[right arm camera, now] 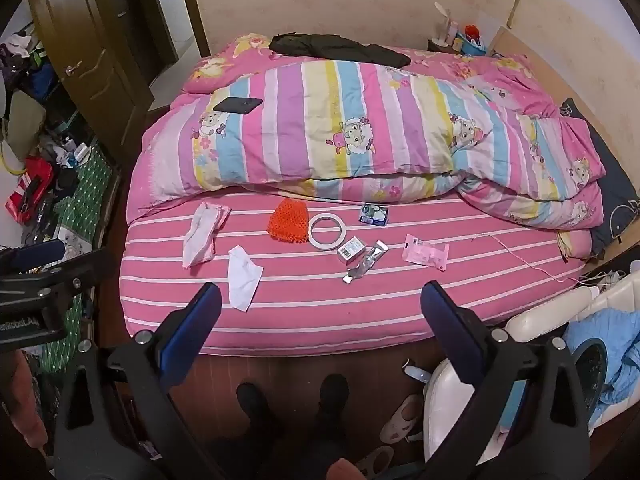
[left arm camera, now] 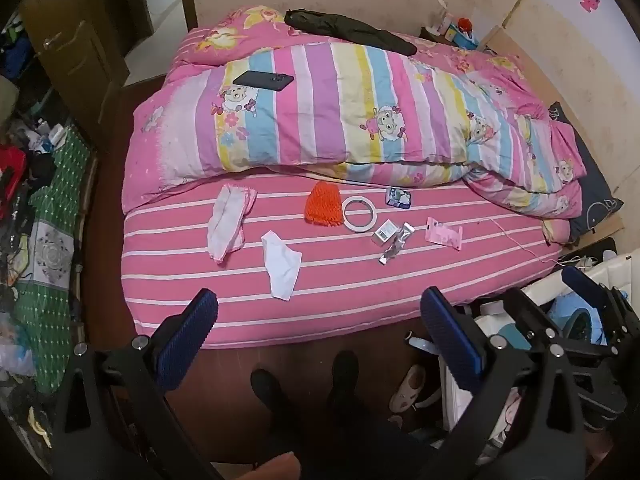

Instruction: Collect trash

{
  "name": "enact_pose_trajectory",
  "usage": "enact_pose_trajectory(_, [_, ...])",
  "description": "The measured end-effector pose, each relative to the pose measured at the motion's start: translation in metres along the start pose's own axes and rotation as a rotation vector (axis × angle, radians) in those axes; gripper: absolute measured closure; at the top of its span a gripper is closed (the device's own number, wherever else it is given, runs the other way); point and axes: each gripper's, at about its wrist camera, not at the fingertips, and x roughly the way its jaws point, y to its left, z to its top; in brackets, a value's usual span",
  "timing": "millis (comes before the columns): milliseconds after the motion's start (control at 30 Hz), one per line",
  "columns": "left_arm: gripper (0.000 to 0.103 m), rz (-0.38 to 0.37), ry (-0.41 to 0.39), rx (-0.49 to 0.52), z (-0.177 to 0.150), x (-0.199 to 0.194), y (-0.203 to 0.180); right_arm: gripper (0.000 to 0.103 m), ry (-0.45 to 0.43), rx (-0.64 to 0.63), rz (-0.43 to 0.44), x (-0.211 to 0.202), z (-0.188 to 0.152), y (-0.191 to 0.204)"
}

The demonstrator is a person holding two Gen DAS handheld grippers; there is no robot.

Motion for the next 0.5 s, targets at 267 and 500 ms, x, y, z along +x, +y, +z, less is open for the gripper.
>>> enact_pose_trajectory(267, [0.005, -0.001, 0.005, -0.013, -0.0032, -0.0029, -0.0001, 0.004, -0.004, 0.003, -0.006, 0.0043, 0.0010, 0.0041])
enact_pose_trajectory(500, [0.005, -0.006, 0.024, -0.022, -0.0047, -0.0007, 0.0014, 0.004, -0.005, -0.022, 0.005, -0.0008, 0.0012, 0.0021])
